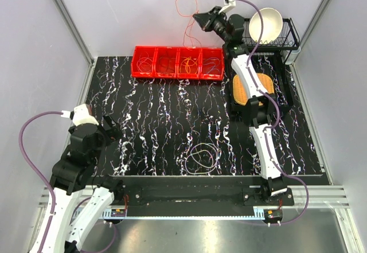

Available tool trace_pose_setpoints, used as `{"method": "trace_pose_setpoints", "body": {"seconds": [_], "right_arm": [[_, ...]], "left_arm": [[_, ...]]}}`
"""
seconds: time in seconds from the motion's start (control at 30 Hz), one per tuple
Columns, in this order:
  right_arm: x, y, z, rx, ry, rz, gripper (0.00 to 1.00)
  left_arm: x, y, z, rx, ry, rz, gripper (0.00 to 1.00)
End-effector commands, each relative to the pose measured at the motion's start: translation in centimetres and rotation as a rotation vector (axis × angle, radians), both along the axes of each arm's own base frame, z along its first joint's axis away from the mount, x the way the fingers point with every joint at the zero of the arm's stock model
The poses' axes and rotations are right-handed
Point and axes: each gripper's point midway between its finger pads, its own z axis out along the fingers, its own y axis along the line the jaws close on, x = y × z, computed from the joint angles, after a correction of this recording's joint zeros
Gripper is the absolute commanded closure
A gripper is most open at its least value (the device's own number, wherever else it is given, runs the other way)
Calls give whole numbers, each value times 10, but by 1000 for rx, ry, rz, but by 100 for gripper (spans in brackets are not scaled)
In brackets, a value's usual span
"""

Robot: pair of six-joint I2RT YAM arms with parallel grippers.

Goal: Untangle the cables

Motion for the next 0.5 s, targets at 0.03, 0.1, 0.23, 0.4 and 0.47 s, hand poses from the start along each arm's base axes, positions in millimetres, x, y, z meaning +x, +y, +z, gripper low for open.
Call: {"method": "trace_pose_setpoints", "body": {"seconds": [0.03,0.1,0.23,0.4,0.47], "right_arm": [[20,-3,-14,-14,-121,-68,100],[26,2,-37,-41,-104,-70,100],[31,10,-77,-94,-36,-48,100],[24,19,-82,-79,2,6,100],[19,25,-80,-78,8,26,100]], "left_arm": [[9,-3,9,-6,-41,-11,1],[9,-2,9,-6,-42,-8,1],[10,-1,9,-7,-42,-5,1],[11,1,9,-8,-44,2,1],[11,2,10,-8,-45,3,1]]}}
